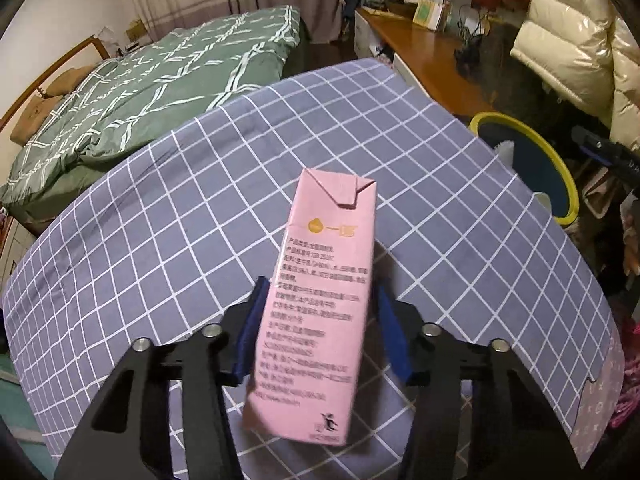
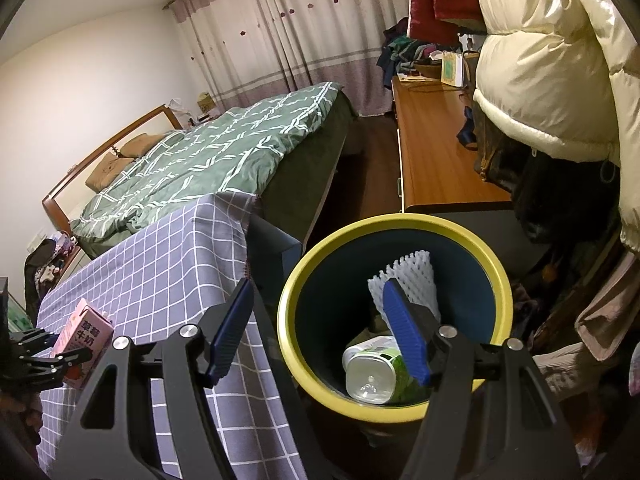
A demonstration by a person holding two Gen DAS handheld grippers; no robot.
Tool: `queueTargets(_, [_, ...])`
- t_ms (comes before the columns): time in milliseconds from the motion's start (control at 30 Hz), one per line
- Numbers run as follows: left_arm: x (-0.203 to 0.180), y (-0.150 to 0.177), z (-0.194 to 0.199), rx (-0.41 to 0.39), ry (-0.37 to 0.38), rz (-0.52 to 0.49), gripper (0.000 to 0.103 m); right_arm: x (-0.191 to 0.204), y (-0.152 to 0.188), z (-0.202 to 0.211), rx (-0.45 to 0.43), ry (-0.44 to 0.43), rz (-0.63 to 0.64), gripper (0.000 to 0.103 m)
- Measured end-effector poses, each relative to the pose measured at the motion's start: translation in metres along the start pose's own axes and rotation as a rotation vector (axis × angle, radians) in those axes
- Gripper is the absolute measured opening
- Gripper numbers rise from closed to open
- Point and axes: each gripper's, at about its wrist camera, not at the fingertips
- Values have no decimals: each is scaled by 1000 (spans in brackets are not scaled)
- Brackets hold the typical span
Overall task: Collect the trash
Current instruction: 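Grasp the pink strawberry milk carton with the left gripper, then carry the milk carton over the yellow bin and open the left gripper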
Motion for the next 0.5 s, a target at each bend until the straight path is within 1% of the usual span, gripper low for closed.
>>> queueTargets(33, [-1, 0, -2, 8, 0, 0, 41, -1, 0, 0, 1, -1, -1, 64])
queueTargets(67, [-1, -1, -3, 14, 2, 1, 40, -2, 0, 0, 2, -2, -2, 64])
queueTargets(300, [-10, -5, 5, 6, -30, 9, 39, -9, 6, 5, -2, -16, -17, 64])
queueTargets(500, [-47, -22, 26, -43, -30, -69, 39, -26, 11, 16, -15, -23, -39, 64])
Point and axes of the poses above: each gripper's, at about its wrist camera, not at the fingertips, and z roughly against the way its jaws point, x to its left, y to its underside, and after that the axes turned 1 degree about -z, right-handed
